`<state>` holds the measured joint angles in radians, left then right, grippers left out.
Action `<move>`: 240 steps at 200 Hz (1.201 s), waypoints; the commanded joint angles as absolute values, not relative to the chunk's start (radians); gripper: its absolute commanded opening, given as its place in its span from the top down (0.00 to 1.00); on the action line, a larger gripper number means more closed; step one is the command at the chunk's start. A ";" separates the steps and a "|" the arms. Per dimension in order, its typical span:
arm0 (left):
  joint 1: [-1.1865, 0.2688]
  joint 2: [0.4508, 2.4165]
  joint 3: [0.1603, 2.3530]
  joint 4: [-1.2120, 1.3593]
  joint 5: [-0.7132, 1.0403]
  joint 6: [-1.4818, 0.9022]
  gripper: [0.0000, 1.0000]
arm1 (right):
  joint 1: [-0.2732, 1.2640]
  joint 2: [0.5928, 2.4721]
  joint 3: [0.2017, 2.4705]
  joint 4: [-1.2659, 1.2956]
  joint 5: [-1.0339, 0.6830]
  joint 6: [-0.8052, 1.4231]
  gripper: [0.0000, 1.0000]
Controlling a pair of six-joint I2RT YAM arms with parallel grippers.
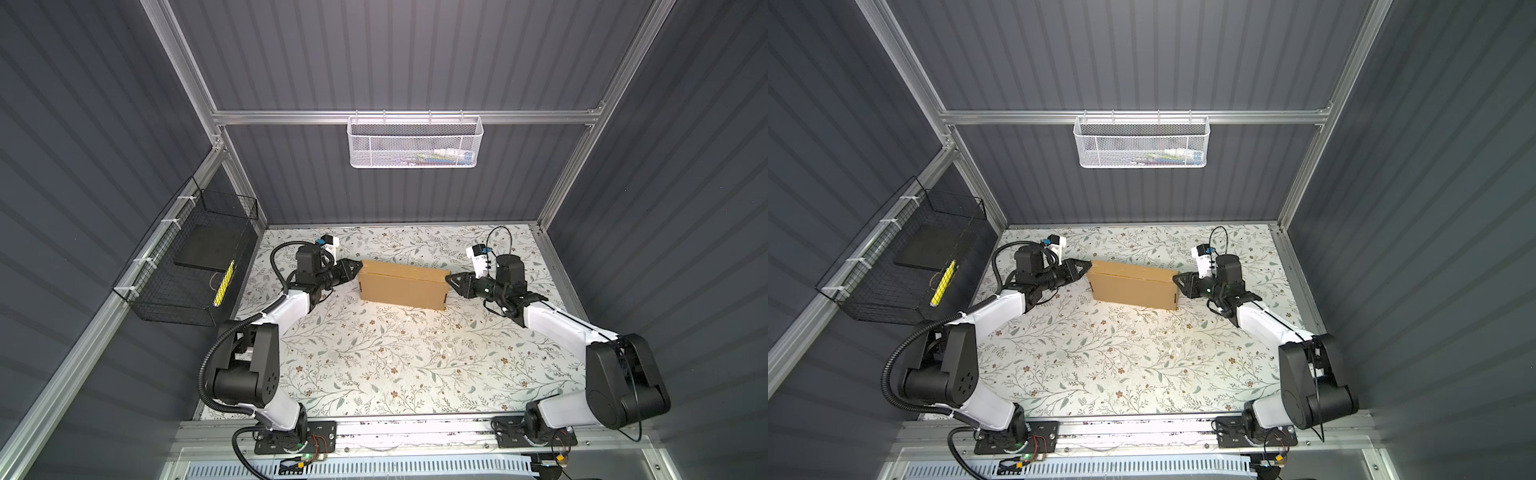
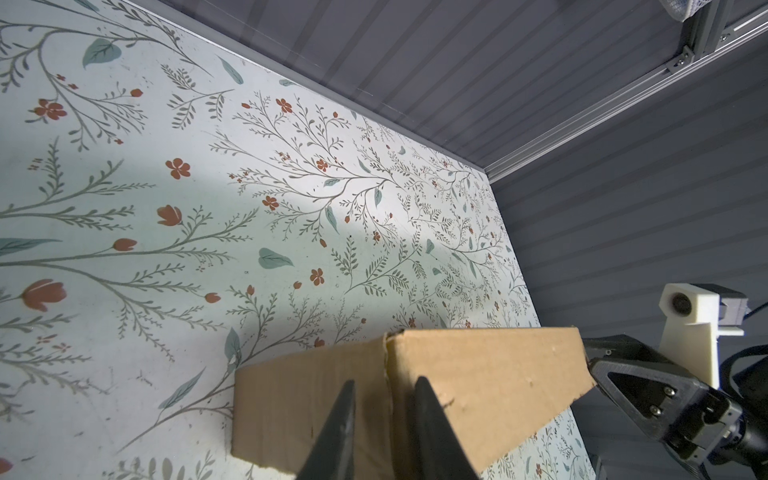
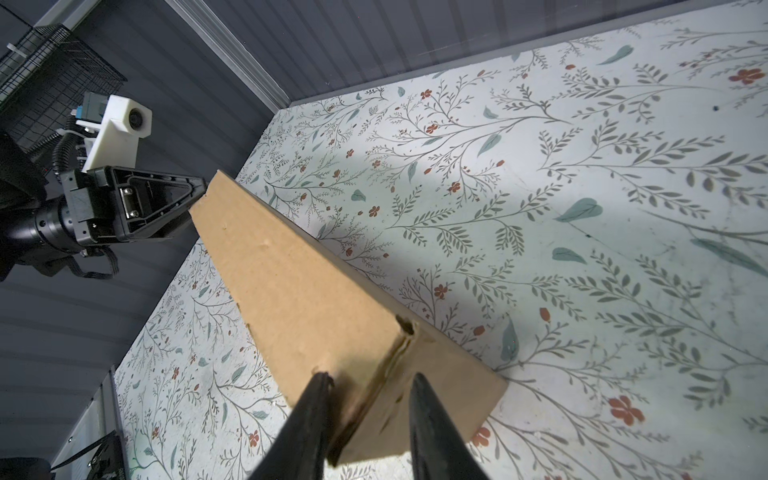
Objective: Fold the paper box
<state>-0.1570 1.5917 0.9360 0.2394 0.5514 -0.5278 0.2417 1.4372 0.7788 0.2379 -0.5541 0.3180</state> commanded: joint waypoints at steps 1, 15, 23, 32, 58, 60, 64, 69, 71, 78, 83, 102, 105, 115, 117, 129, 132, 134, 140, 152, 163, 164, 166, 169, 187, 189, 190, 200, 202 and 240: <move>-0.152 1.604 0.907 0.143 0.532 -0.509 0.75 | 0.229 1.475 0.749 0.192 -0.528 0.311 0.67; -0.152 1.603 0.905 0.141 0.531 -0.509 0.75 | 0.226 1.482 0.750 0.192 -0.530 0.307 0.67; -0.152 1.601 0.904 0.140 0.531 -0.512 0.75 | 0.224 1.486 0.752 0.190 -0.531 0.305 0.67; -0.153 1.601 0.902 0.141 0.532 -0.514 0.75 | 0.222 1.489 0.753 0.190 -0.531 0.303 0.67; -0.152 1.598 0.905 0.144 0.541 -0.523 0.70 | 0.217 1.497 0.758 0.189 -0.531 0.299 0.67; -0.152 1.598 0.905 0.144 0.541 -0.523 0.70 | 0.216 1.498 0.758 0.189 -0.531 0.298 0.67; -0.153 1.597 0.906 0.145 0.544 -0.524 0.69 | 0.215 1.499 0.759 0.189 -0.531 0.297 0.66; -0.153 1.596 0.907 0.144 0.547 -0.526 0.69 | 0.215 1.500 0.760 0.187 -0.531 0.296 0.65; -0.152 1.595 0.908 0.144 0.549 -0.526 0.69 | 0.214 1.500 0.761 0.187 -0.531 0.295 0.65; -0.152 1.593 0.910 0.144 0.551 -0.528 0.68 | 0.213 1.502 0.763 0.186 -0.529 0.293 0.65; -0.152 1.590 0.912 0.143 0.552 -0.528 0.67 | 0.211 1.503 0.765 0.183 -0.529 0.291 0.64; -0.152 1.579 0.922 0.140 0.556 -0.529 0.66 | 0.207 1.505 0.779 0.174 -0.533 0.285 0.63; -0.152 1.577 0.925 0.138 0.557 -0.529 0.66 | 0.206 1.505 0.782 0.173 -0.534 0.284 0.63; -0.152 1.572 0.933 0.134 0.557 -0.528 0.66 | 0.206 1.503 0.793 0.165 -0.537 0.280 0.62; -0.152 1.571 0.935 0.133 0.557 -0.528 0.66 | 0.205 1.503 0.795 0.163 -0.538 0.278 0.62; -0.152 1.565 0.943 0.129 0.557 -0.528 0.66 | 0.204 1.503 0.811 0.152 -0.540 0.272 0.61; -0.152 1.564 0.945 0.129 0.557 -0.528 0.65 | 0.204 1.503 0.815 0.149 -0.540 0.269 0.61; -0.152 1.562 0.946 0.129 0.557 -0.528 0.65 | 0.204 1.503 0.817 0.146 -0.540 0.268 0.61; -0.152 1.559 0.949 0.127 0.557 -0.529 0.65 | 0.204 1.503 0.825 0.140 -0.539 0.263 0.60; -0.152 1.553 0.959 0.123 0.555 -0.528 0.65 | 0.204 1.505 0.838 0.129 -0.540 0.257 0.60; -0.152 1.547 0.967 0.116 0.551 -0.525 0.65 | 0.203 1.506 0.848 0.125 -0.540 0.253 0.59; -0.152 1.547 0.968 0.116 0.551 -0.525 0.65 | 0.203 1.506 0.848 0.124 -0.540 0.252 0.59; -0.152 1.546 0.970 0.114 0.550 -0.524 0.64 | 0.203 1.506 0.849 0.124 -0.541 0.253 0.59; -0.152 1.544 0.973 0.112 0.547 -0.522 0.64 | 0.203 1.507 0.852 0.123 -0.541 0.253 0.59; -0.150 1.533 0.988 0.098 0.537 -0.517 0.63 | 0.202 1.508 0.863 0.121 -0.543 0.249 0.59; -0.150 1.533 0.990 0.097 0.535 -0.517 0.63 | 0.202 1.509 0.863 0.119 -0.544 0.249 0.58; -0.150 1.533 0.990 0.097 0.535 -0.517 0.63 | 0.202 1.509 0.864 0.118 -0.544 0.249 0.58; -0.150 1.529 0.997 0.095 0.529 -0.517 0.63 | 0.202 1.509 0.869 0.116 -0.545 0.246 0.58; -0.150 1.529 0.998 0.095 0.528 -0.518 0.62 | 0.202 1.509 0.870 0.115 -0.546 0.246 0.58; -0.150 1.528 1.026 0.102 0.525 -0.528 0.60 | 0.202 1.514 0.894 0.099 -0.552 0.235 0.55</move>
<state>-0.1570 1.5551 0.9829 0.1192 0.5339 -0.5320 0.2081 1.4967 0.8703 0.1520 -0.5686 0.2588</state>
